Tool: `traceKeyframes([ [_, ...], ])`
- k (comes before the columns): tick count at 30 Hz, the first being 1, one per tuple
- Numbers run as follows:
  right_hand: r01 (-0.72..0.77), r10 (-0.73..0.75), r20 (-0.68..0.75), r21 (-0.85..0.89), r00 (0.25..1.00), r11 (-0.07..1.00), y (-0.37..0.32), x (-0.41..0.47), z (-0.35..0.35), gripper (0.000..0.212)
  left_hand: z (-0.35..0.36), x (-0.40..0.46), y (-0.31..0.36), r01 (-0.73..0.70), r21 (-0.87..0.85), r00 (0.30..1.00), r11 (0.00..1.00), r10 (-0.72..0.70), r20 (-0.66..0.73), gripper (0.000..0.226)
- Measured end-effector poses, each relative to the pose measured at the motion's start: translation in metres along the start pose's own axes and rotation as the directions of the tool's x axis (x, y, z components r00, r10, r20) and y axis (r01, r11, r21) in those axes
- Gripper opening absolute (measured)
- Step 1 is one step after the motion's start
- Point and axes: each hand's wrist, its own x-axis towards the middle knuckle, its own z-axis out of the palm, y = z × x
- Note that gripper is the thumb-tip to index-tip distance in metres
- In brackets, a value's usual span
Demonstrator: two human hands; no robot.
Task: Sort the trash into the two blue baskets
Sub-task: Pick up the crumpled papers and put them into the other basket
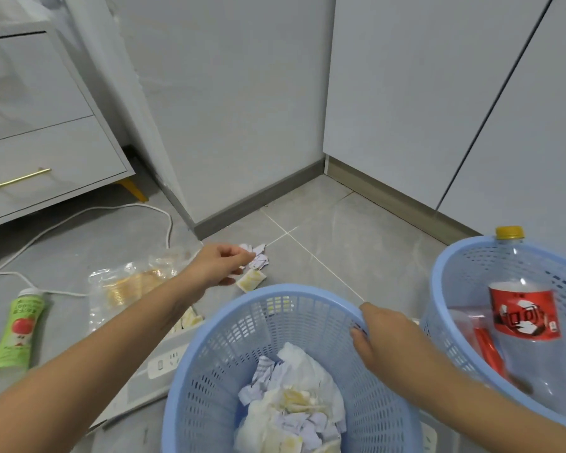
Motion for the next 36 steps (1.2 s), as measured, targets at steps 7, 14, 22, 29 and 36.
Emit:
traceKeyframes([
  [7,-0.017,0.025,0.096,-0.087,0.995,0.996,-0.004,-0.008,-0.007,0.033,0.051,0.063,-0.058,-0.157,0.566,0.982,0.809,0.065,0.180,0.056],
  [14,-0.022,0.042,0.118,-0.165,0.992,0.986,-0.007,-0.008,-0.012,0.039,0.071,0.091,-0.087,-0.183,0.748,0.982,0.638,0.084,0.169,0.045],
  [22,-0.028,0.052,0.126,-0.182,0.991,0.983,-0.006,-0.008,-0.011,0.037,0.091,0.084,-0.080,-0.033,0.819,0.998,0.573,-0.029,0.060,0.023],
  [29,0.004,0.011,0.099,-0.156,0.995,0.988,-0.007,-0.008,-0.008,0.038,0.058,0.057,-0.076,-0.100,0.269,0.992,0.958,0.116,-0.042,0.019],
  [36,0.011,-0.003,0.059,-0.132,0.998,0.991,-0.003,-0.007,-0.003,0.031,-0.004,0.009,-0.022,-0.154,-0.423,0.987,0.893,0.121,-0.104,0.019],
])
